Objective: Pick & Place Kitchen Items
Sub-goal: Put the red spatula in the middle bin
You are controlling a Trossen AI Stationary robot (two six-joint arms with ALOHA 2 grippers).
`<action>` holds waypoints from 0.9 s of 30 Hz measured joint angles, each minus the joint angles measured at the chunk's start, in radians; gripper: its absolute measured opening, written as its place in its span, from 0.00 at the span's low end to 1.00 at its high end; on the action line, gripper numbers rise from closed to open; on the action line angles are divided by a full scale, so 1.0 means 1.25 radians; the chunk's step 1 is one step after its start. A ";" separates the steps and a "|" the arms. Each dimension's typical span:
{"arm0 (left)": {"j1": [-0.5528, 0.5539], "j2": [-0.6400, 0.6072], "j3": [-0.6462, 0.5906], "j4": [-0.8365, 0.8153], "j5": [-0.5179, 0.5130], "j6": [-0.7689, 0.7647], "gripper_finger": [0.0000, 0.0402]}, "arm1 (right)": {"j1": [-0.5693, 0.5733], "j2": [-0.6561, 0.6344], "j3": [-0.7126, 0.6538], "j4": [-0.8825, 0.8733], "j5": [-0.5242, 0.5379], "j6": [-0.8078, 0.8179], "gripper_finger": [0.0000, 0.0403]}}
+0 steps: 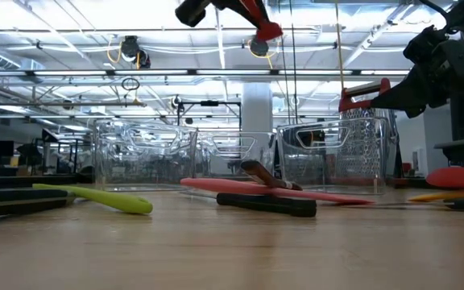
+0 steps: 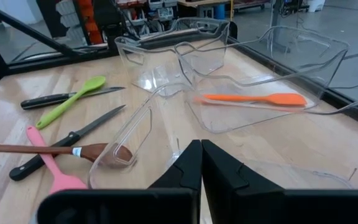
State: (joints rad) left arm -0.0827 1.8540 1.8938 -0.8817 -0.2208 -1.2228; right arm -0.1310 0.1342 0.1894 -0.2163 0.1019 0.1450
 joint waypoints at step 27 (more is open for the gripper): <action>0.145 -0.016 0.000 0.832 0.543 0.466 0.10 | 0.000 0.000 0.000 -0.004 0.001 0.000 0.01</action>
State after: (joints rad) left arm 0.0981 1.8336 1.8938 0.1578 0.4579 -0.6404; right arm -0.1310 0.1345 0.1890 -0.2214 0.1028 0.1448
